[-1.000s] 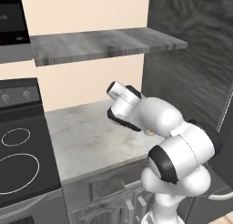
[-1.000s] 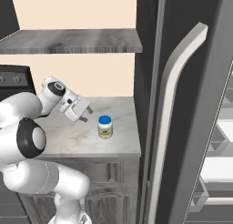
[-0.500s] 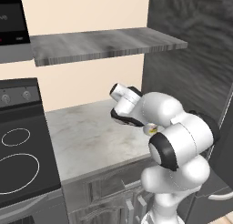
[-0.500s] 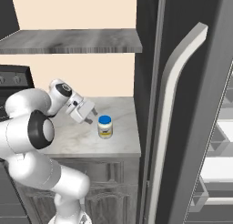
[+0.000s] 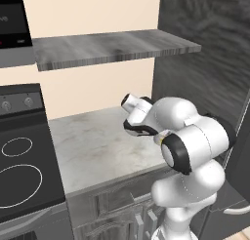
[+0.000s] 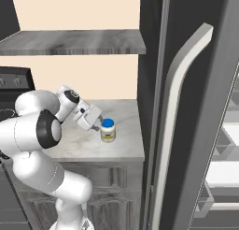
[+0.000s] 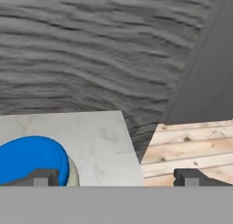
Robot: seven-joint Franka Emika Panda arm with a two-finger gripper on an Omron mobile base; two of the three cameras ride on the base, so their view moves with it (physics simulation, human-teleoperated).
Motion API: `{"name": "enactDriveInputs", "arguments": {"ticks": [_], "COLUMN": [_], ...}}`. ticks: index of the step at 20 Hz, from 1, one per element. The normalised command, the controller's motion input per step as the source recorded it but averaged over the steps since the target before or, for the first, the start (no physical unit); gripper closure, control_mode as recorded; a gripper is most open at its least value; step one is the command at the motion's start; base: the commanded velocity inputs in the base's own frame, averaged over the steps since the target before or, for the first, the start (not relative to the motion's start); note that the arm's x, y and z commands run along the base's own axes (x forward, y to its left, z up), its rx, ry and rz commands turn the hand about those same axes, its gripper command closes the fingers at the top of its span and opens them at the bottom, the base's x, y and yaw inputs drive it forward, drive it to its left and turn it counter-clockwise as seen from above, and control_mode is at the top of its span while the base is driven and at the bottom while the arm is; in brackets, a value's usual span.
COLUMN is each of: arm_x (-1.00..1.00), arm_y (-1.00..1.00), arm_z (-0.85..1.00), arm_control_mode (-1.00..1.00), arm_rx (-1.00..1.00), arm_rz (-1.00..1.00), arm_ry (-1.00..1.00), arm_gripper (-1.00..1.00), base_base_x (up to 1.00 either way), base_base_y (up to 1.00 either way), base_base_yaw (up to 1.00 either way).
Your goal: Place the mayonnaise and ketchup from the counter to the top shelf of the fridge. If the existing items in the fridge are on the top shelf, move them to other shelves.
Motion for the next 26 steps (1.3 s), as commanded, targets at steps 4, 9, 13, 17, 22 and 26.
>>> {"name": "enactDriveInputs", "arguments": {"ticks": [4,9,13,17,22,26], "arm_x": [0.26,0.27,0.40,0.29,0.31,0.03], "arm_y": [0.00,0.16,0.04,0.00,0.00,0.00], "arm_z": [-0.07,0.00,0.00,-0.07,-0.12,-0.24], "arm_control_mode": [-1.00,-1.00,-1.00,-1.00,-1.00,-1.00], "arm_rx": [0.00,-0.01,-0.01,-0.03,-0.07,-0.09], "arm_rz": [0.00,0.00,0.03,0.01,0.01,0.03], "arm_ry": [-0.05,-0.10,-0.02,0.00,0.00,0.01], "arm_gripper": [-1.00,-1.00,-1.00,-1.00,-1.00,-1.00], "base_base_x": [0.00,0.00,0.00,0.00,0.00,0.00], "base_base_y": [0.00,0.00,0.00,0.00,0.00,0.00], "base_base_yaw": [0.00,0.00,0.00,0.00,0.00,0.00]}}
